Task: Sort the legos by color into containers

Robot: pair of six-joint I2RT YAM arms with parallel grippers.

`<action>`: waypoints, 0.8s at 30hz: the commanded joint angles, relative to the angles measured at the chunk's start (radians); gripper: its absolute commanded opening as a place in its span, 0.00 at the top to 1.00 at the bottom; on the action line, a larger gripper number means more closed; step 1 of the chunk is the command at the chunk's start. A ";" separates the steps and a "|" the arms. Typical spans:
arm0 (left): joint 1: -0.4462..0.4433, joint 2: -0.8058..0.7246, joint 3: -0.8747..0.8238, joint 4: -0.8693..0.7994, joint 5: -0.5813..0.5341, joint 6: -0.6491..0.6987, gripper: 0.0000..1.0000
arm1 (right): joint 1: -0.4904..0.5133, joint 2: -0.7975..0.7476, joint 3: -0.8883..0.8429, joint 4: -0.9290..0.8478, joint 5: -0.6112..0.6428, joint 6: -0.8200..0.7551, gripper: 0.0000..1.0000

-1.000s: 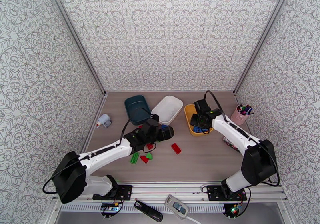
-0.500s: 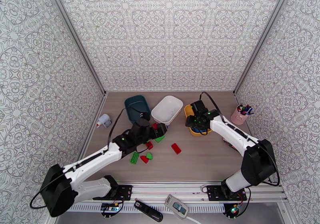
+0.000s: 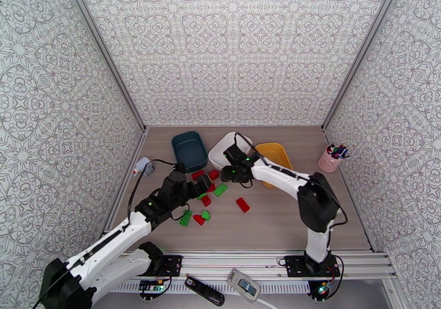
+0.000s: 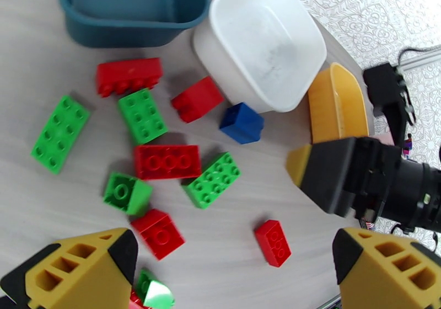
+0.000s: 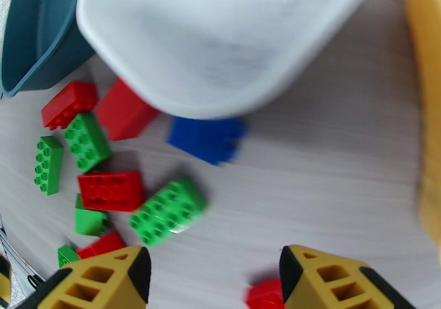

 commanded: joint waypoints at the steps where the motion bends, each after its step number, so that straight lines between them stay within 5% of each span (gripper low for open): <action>1: 0.016 -0.043 -0.034 -0.047 0.002 -0.022 0.01 | 0.004 0.049 0.058 0.021 -0.009 0.058 0.32; 24: 0.062 -0.152 -0.098 -0.090 0.028 -0.032 0.01 | 0.000 0.259 0.228 -0.063 0.110 0.092 0.32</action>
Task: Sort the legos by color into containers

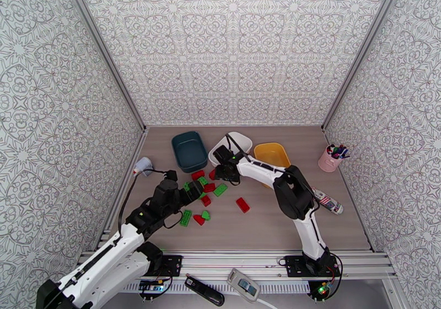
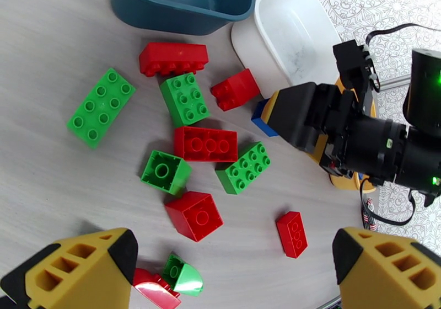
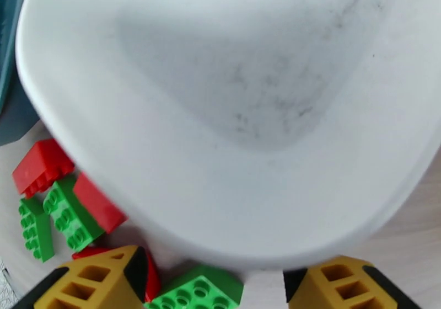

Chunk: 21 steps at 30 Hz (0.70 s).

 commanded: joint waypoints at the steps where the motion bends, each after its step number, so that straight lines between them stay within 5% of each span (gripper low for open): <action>1: 0.012 -0.016 -0.014 -0.025 0.011 -0.007 0.01 | -0.007 0.029 0.042 -0.038 0.046 0.014 0.32; 13: 0.023 -0.036 -0.019 -0.035 0.017 -0.007 0.01 | -0.034 0.077 0.078 -0.054 0.053 -0.005 0.41; 21: 0.030 -0.028 -0.018 -0.028 0.024 -0.005 0.01 | -0.035 0.037 0.032 -0.037 0.053 -0.013 0.55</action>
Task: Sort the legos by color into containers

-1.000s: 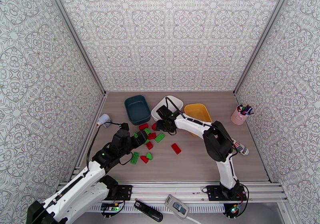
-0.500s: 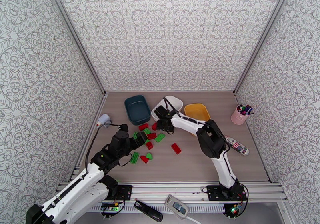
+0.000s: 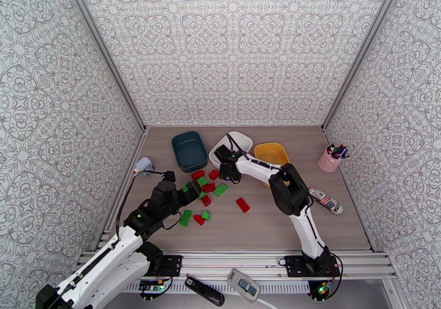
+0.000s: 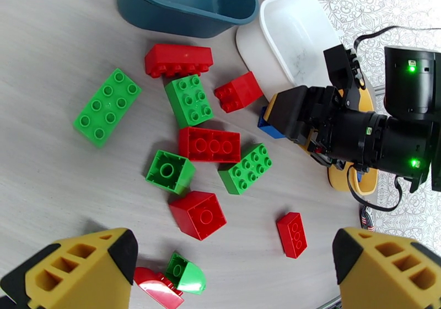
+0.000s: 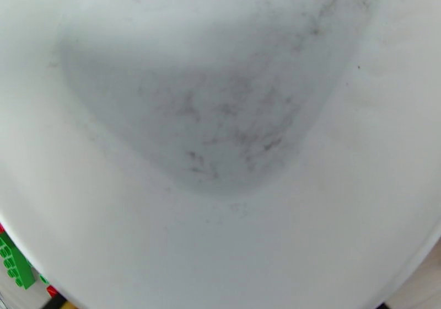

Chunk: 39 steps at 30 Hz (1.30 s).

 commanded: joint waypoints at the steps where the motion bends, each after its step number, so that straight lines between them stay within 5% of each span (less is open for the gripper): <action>1: 0.013 0.003 -0.010 -0.020 0.019 -0.004 0.01 | -0.005 -0.036 -0.028 0.002 0.016 -0.001 0.56; 18: -0.020 0.189 0.065 0.059 0.061 0.021 0.01 | -0.020 -0.373 -0.320 0.042 0.062 -0.047 0.62; 29: -0.166 0.383 0.216 0.054 0.003 0.079 0.02 | -0.274 -0.701 -0.552 0.014 0.076 -0.136 0.61; 35: -0.236 0.467 0.276 0.059 -0.020 0.084 0.02 | -0.401 -0.714 -0.570 -0.012 0.035 -0.205 0.54; 39: -0.256 0.480 0.289 0.054 -0.034 0.077 0.03 | -0.417 -0.706 -0.561 -0.031 0.027 -0.227 0.36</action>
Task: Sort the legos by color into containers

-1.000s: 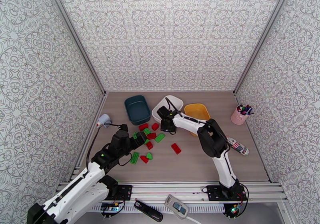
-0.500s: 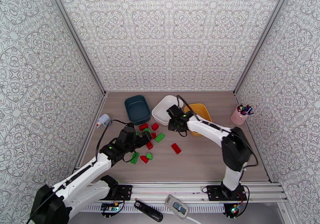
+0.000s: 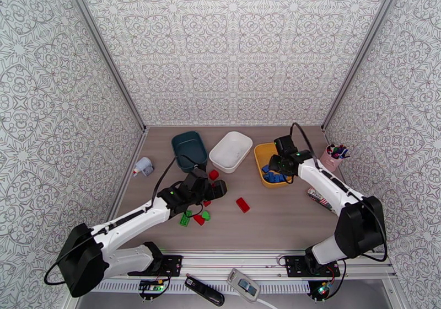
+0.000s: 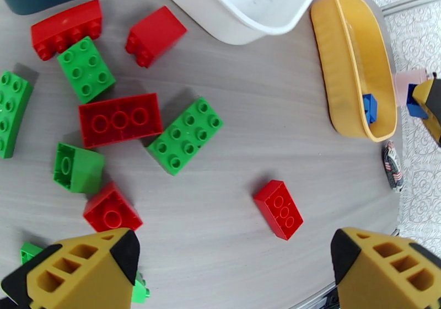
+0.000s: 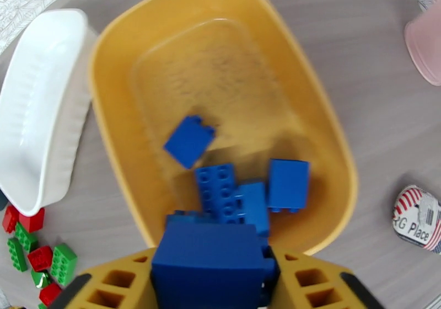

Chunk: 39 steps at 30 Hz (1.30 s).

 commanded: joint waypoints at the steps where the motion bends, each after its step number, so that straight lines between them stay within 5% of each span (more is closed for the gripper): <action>1: -0.016 0.001 0.033 0.004 -0.034 0.013 0.03 | -0.003 0.003 -0.009 -0.031 -0.030 -0.041 0.33; 7: -0.015 -0.038 0.021 -0.034 -0.072 0.001 0.02 | 0.040 -0.036 -0.030 -0.031 -0.091 -0.085 0.33; 21: 0.064 -0.208 -0.079 -0.107 -0.101 -0.046 0.01 | 0.460 0.106 -0.090 -0.036 -0.103 -0.157 0.26; 39: 0.130 -0.331 -0.179 -0.137 -0.079 -0.086 0.01 | 0.538 0.319 -0.111 0.038 -0.050 -0.100 0.29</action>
